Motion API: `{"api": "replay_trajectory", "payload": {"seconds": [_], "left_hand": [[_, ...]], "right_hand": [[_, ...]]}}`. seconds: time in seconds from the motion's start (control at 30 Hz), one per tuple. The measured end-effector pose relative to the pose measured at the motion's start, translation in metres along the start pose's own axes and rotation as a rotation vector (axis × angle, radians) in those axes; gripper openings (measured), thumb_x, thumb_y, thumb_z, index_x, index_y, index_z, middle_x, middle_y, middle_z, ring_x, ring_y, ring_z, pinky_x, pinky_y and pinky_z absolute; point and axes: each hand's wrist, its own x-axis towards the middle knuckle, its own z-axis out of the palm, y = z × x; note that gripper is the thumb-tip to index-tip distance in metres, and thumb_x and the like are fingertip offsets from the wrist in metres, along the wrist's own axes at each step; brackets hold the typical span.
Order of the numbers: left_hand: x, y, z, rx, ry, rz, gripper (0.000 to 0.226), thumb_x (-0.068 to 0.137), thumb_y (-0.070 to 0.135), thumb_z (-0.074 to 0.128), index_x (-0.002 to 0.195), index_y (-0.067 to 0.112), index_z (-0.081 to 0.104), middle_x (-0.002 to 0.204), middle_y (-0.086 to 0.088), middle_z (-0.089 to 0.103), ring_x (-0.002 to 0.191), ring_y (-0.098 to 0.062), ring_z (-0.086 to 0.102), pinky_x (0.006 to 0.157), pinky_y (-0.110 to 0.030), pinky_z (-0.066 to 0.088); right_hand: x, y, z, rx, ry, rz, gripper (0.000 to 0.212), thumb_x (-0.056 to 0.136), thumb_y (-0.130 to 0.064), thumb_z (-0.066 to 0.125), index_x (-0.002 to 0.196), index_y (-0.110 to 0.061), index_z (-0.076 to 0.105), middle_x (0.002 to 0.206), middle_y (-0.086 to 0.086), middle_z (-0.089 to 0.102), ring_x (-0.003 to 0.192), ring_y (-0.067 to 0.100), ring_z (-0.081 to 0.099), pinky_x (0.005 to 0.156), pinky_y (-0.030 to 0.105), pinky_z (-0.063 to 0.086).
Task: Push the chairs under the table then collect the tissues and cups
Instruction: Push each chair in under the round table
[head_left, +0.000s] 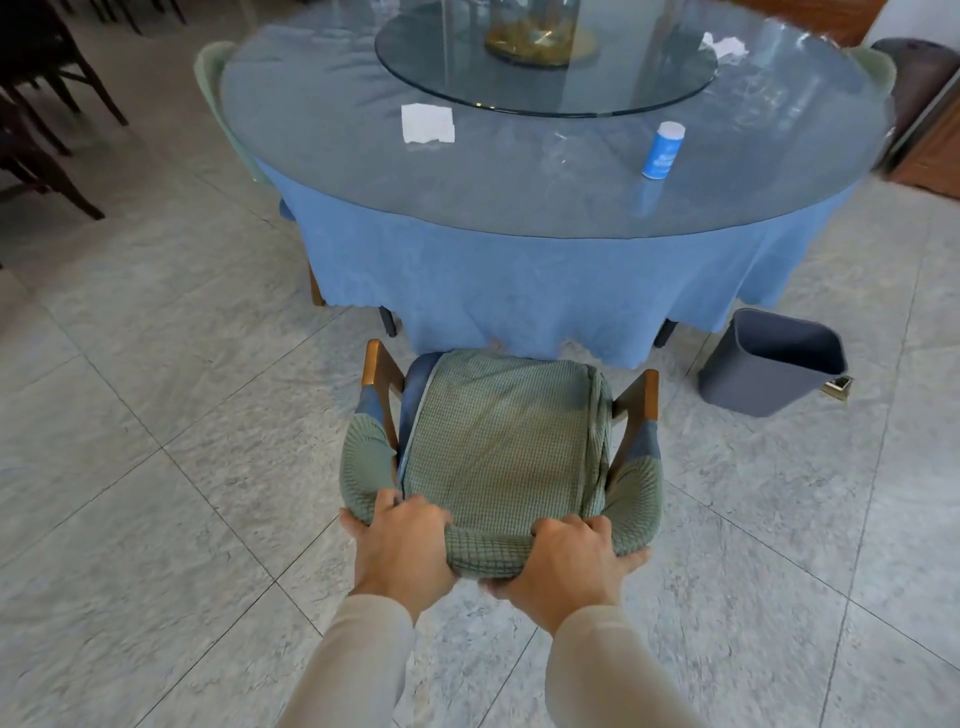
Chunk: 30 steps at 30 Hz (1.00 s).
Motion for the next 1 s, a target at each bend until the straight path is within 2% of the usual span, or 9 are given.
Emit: {"api": "replay_trajectory", "payload": {"seconds": [0.17, 0.5, 0.6, 0.67, 0.7, 0.77, 0.83, 0.9, 1.0], "left_hand": [[0.046, 0.003, -0.015, 0.015, 0.026, 0.015, 0.021, 0.076, 0.046, 0.07, 0.093, 0.033, 0.067, 0.096, 0.013, 0.057, 0.117, -0.022, 0.04, 0.105, -0.077, 0.021], [0.162, 0.01, -0.06, 0.026, 0.053, 0.045, 0.024, 0.077, 0.049, 0.07, 0.094, 0.032, 0.067, 0.098, 0.01, 0.057, 0.117, -0.024, 0.04, 0.104, -0.073, 0.027], [0.202, 0.01, -0.078, 0.046, 0.065, 0.078, 0.028, 0.077, 0.05, 0.071, 0.098, 0.032, 0.067, 0.106, 0.01, 0.058, 0.122, -0.025, 0.04, 0.103, -0.072, 0.029], [0.228, 0.009, -0.087, 0.04, 0.079, 0.108, 0.041, 0.075, 0.051, 0.072, 0.112, 0.035, 0.065, 0.125, 0.009, 0.055, 0.131, -0.028, 0.035, 0.104, -0.074, 0.028], [0.24, 0.009, -0.089, 0.026, 0.08, 0.117, 0.054, 0.075, 0.052, 0.073, 0.125, 0.038, 0.059, 0.139, 0.008, 0.049, 0.137, -0.03, 0.029, 0.105, -0.076, 0.025], [0.262, 0.01, -0.095, -0.004, 0.086, 0.125, 0.081, 0.076, 0.051, 0.075, 0.147, 0.042, 0.037, 0.159, 0.003, 0.025, 0.148, -0.035, 0.012, 0.107, -0.078, 0.02], [0.282, 0.012, -0.1, -0.029, 0.109, 0.136, 0.101, 0.076, 0.047, 0.078, 0.154, 0.043, 0.014, 0.165, -0.001, 0.001, 0.15, -0.039, -0.005, 0.107, -0.08, 0.018], [0.299, 0.015, -0.104, -0.056, 0.137, 0.146, 0.114, 0.075, 0.04, 0.08, 0.154, 0.045, -0.001, 0.164, -0.001, -0.016, 0.149, -0.04, -0.017, 0.107, -0.08, 0.017], [0.322, 0.021, -0.11, -0.081, 0.164, 0.154, 0.12, 0.075, 0.038, 0.08, 0.152, 0.047, -0.012, 0.162, 0.0, -0.025, 0.147, -0.039, -0.026, 0.106, -0.081, 0.015]], "right_hand": [[0.041, -0.008, -0.021, -0.087, 0.067, -0.037, 0.072, 0.06, -0.09, 0.057, 0.101, -0.031, 0.064, 0.111, -0.007, 0.058, 0.126, 0.027, 0.041, 0.103, 0.082, 0.003], [0.144, -0.036, -0.077, -0.087, 0.081, -0.03, 0.071, 0.06, -0.09, 0.058, 0.101, -0.032, 0.065, 0.104, -0.009, 0.061, 0.12, 0.024, 0.047, 0.106, 0.077, 0.014], [0.177, -0.05, -0.097, -0.069, 0.082, -0.009, 0.072, 0.058, -0.091, 0.058, 0.099, -0.032, 0.066, 0.102, -0.009, 0.06, 0.12, 0.024, 0.047, 0.107, 0.078, 0.013], [0.199, -0.057, -0.108, -0.051, 0.104, -0.01, 0.078, 0.056, -0.092, 0.058, 0.107, -0.034, 0.065, 0.11, -0.008, 0.06, 0.124, 0.026, 0.045, 0.107, 0.078, 0.012], [0.211, -0.059, -0.111, -0.038, 0.128, -0.014, 0.085, 0.055, -0.092, 0.058, 0.12, -0.037, 0.06, 0.12, -0.005, 0.058, 0.129, 0.027, 0.042, 0.107, 0.078, 0.012], [0.231, -0.062, -0.116, 0.002, 0.172, -0.018, 0.114, 0.054, -0.09, 0.063, 0.15, -0.043, 0.025, 0.151, 0.004, 0.036, 0.142, 0.032, 0.027, 0.108, 0.078, 0.01], [0.249, -0.065, -0.12, 0.056, 0.232, -0.014, 0.136, 0.052, -0.086, 0.069, 0.153, -0.046, -0.012, 0.164, 0.012, 0.004, 0.15, 0.035, 0.007, 0.109, 0.077, 0.01], [0.267, -0.067, -0.125, 0.083, 0.293, -0.017, 0.144, 0.049, -0.085, 0.073, 0.148, -0.049, -0.026, 0.164, 0.015, -0.01, 0.151, 0.038, -0.004, 0.11, 0.077, 0.011], [0.29, -0.066, -0.135, 0.09, 0.328, -0.02, 0.149, 0.046, -0.084, 0.075, 0.146, -0.05, -0.028, 0.163, 0.017, -0.015, 0.151, 0.039, -0.009, 0.111, 0.076, 0.01]]}}
